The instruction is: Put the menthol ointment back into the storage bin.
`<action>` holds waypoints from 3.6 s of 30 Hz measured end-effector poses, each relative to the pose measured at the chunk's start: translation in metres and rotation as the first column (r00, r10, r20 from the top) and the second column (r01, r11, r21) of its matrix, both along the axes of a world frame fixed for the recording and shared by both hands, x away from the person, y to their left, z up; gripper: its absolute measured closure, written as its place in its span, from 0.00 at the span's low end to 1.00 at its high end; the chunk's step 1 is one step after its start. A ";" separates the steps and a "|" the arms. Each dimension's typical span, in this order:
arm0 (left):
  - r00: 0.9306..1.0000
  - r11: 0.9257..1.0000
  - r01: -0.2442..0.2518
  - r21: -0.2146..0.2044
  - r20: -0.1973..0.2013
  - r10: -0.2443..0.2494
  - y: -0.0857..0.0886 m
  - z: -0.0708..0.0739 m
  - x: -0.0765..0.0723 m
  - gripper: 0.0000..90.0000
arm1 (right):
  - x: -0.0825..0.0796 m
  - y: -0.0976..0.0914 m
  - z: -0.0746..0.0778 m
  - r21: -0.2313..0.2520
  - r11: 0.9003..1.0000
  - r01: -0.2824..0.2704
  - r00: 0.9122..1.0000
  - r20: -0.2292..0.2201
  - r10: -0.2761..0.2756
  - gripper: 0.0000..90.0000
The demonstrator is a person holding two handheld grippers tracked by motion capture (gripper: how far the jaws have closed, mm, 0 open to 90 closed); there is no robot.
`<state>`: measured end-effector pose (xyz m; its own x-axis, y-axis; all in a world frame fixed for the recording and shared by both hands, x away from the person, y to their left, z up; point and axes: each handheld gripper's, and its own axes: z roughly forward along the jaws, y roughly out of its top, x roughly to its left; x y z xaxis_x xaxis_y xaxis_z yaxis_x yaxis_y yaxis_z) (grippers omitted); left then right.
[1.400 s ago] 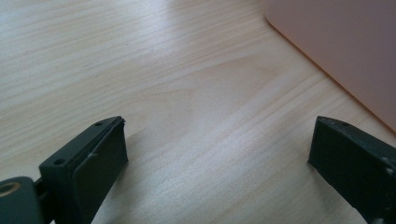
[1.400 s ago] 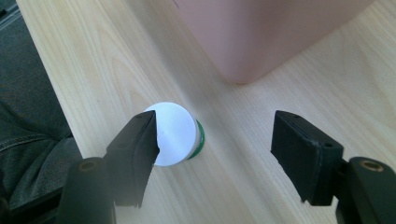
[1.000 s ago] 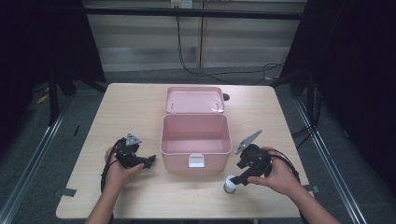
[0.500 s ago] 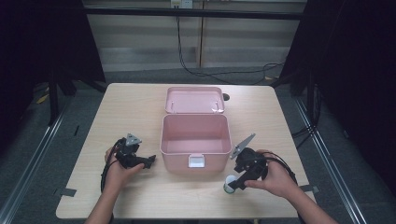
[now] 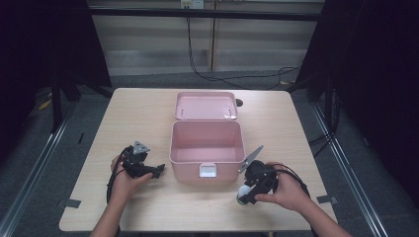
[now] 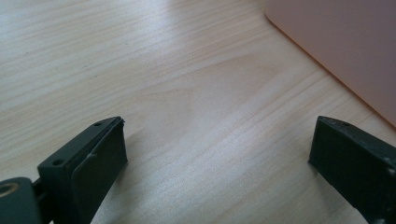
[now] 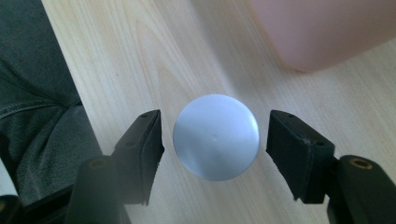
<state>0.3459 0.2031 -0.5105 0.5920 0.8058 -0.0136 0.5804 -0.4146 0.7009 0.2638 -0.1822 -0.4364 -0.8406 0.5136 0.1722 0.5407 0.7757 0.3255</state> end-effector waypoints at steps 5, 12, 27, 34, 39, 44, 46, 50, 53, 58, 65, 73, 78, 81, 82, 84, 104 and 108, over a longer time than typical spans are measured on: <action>1.000 1.000 0.000 0.000 0.000 0.000 0.000 0.000 0.000 0.04 | 0.001 0.002 -0.004 -0.009 1.000 -0.014 1.000 -0.001 0.014 0.41; 1.000 1.000 -0.001 0.000 0.000 0.001 0.000 0.000 0.000 0.04 | 0.000 0.004 -0.009 -0.028 0.999 -0.022 1.000 -0.012 0.022 0.44; 1.000 1.000 -0.002 -0.003 -0.004 0.002 0.000 0.000 0.000 0.04 | 0.000 0.008 -0.014 -0.058 0.997 -0.043 0.999 -0.011 0.043 0.55; 1.000 1.000 0.002 -0.003 -0.001 -0.002 0.000 0.000 0.000 0.03 | 0.000 0.009 -0.014 -0.065 0.996 -0.059 0.998 -0.002 0.059 0.55; 1.000 1.000 0.000 -0.004 -0.003 0.000 0.000 0.000 0.000 0.03 | 0.000 0.011 -0.013 -0.088 0.994 -0.067 0.998 0.002 0.068 0.56; 1.000 1.000 0.002 -0.003 -0.001 -0.002 0.000 0.000 0.000 0.03 | 0.000 0.012 -0.012 -0.103 0.992 -0.072 0.997 -0.001 0.072 0.56; 1.000 1.000 0.002 -0.003 -0.001 -0.002 0.000 0.000 0.000 0.03 | 0.001 0.012 -0.012 -0.107 0.992 -0.074 0.997 -0.002 0.074 0.56; 1.000 1.000 0.002 -0.003 -0.001 -0.002 0.000 0.000 0.000 0.03 | 0.001 0.011 -0.009 -0.108 0.991 -0.075 0.997 -0.002 0.075 0.56; 1.000 1.000 0.002 -0.004 -0.001 -0.002 0.000 0.000 0.000 0.03 | 0.002 0.010 -0.004 -0.098 0.993 -0.071 0.997 -0.001 0.071 0.56; 1.000 1.000 0.002 -0.004 0.000 -0.002 -0.001 0.000 0.000 0.03 | 0.004 0.006 0.001 -0.093 0.994 -0.058 0.998 -0.006 0.058 0.56; 1.000 1.000 0.003 -0.004 -0.001 -0.003 0.000 0.000 0.000 0.03 | 0.005 0.002 0.012 -0.107 0.993 -0.059 0.998 -0.008 0.058 0.56; 1.000 1.000 0.006 -0.006 -0.002 -0.006 -0.001 -0.001 0.000 0.02 | 0.008 -0.002 0.026 -0.096 0.994 -0.054 0.999 -0.011 0.053 0.56; 1.000 1.000 0.007 -0.007 -0.002 -0.007 -0.001 -0.001 0.000 0.02 | 0.009 -0.003 0.032 -0.090 0.995 -0.049 0.999 -0.016 0.047 0.56; 1.000 1.000 0.012 -0.001 -0.002 -0.012 -0.001 -0.001 0.000 0.01 | 0.011 -0.005 0.037 -0.091 0.994 -0.052 0.999 -0.012 0.051 0.56; 1.000 1.000 0.012 0.000 -0.002 -0.012 -0.001 -0.001 0.000 0.01 | 0.011 -0.005 0.039 -0.090 0.995 -0.049 0.999 -0.012 0.048 0.56; 1.000 1.000 0.011 0.002 -0.001 -0.011 -0.001 -0.001 0.000 0.01 | 0.013 -0.006 0.045 -0.093 0.994 -0.054 0.999 -0.007 0.053 0.56; 1.000 1.000 0.012 -0.001 -0.003 -0.012 -0.001 -0.001 0.000 0.01 | 0.027 -0.013 0.087 -0.093 0.995 -0.035 0.999 0.004 0.036 0.56; 1.000 1.000 0.014 0.001 -0.003 -0.014 -0.001 -0.001 0.001 0.01 | 0.032 -0.015 0.095 -0.097 0.995 -0.026 1.000 0.001 0.026 0.56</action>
<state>0.3464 0.2021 -0.5112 0.6031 0.7976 -0.0148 0.5769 -0.4232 0.6986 0.2960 -0.1970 -0.3411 -0.8541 0.5060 0.1204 0.5194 0.8173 0.2496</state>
